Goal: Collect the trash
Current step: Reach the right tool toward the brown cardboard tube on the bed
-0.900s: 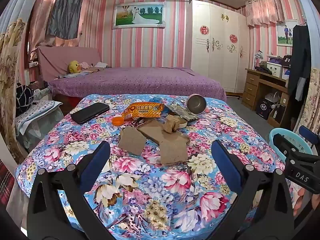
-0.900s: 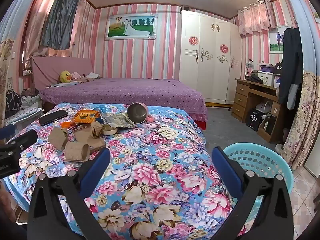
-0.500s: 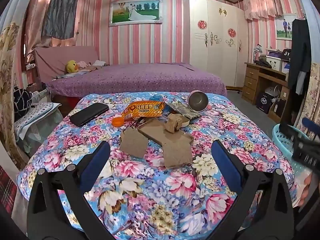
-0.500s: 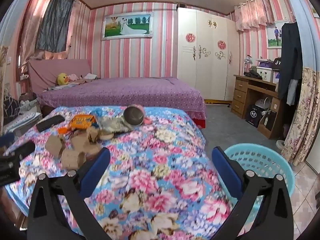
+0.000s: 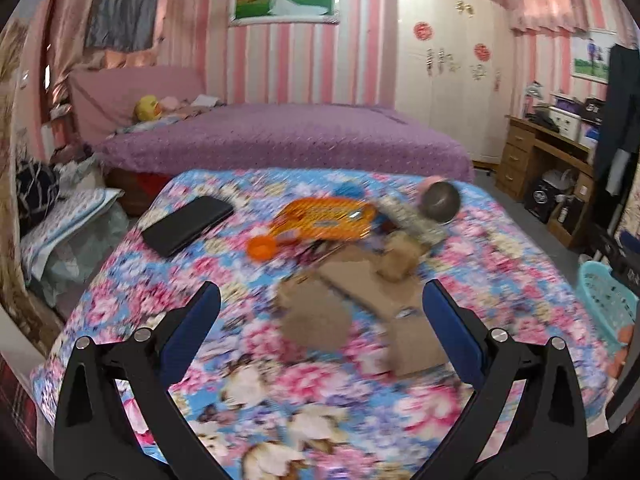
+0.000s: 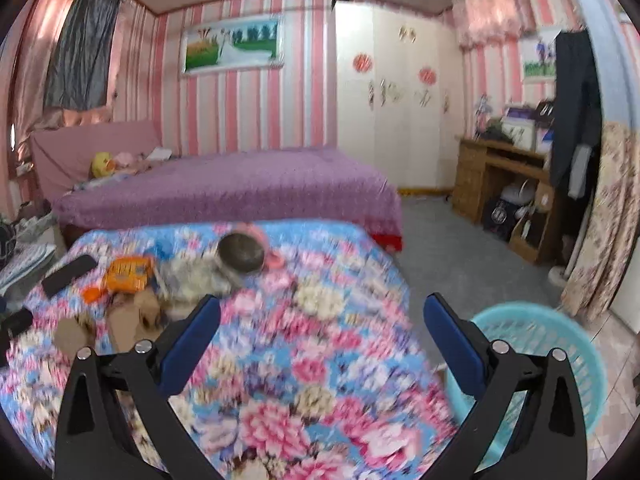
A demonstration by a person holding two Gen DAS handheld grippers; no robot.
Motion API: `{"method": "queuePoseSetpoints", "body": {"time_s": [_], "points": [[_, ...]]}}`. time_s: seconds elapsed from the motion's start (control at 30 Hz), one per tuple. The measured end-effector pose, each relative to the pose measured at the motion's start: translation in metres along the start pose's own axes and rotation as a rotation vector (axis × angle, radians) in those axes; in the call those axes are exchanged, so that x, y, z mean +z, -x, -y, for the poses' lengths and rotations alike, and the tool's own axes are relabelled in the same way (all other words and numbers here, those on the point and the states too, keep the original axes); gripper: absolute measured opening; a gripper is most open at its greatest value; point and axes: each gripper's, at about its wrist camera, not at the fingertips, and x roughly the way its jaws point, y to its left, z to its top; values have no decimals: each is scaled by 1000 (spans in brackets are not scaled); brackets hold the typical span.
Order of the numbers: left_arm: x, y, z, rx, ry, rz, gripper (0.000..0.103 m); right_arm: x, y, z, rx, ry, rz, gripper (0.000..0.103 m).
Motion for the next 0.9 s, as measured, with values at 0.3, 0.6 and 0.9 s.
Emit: {"method": "queuePoseSetpoints", "body": {"time_s": [0.3,0.6,0.9], "points": [[-20,-33,-27,46,52,-67,98,-22,-30,-7,-27,44,-108,99],[-23,-56,11,48,-101,-94,98,-28,-44,-2,-20,2,-159,99],[-30,-85,12,8,-94,-185,80,-29,-48,1,-4,-27,-186,99]]}}
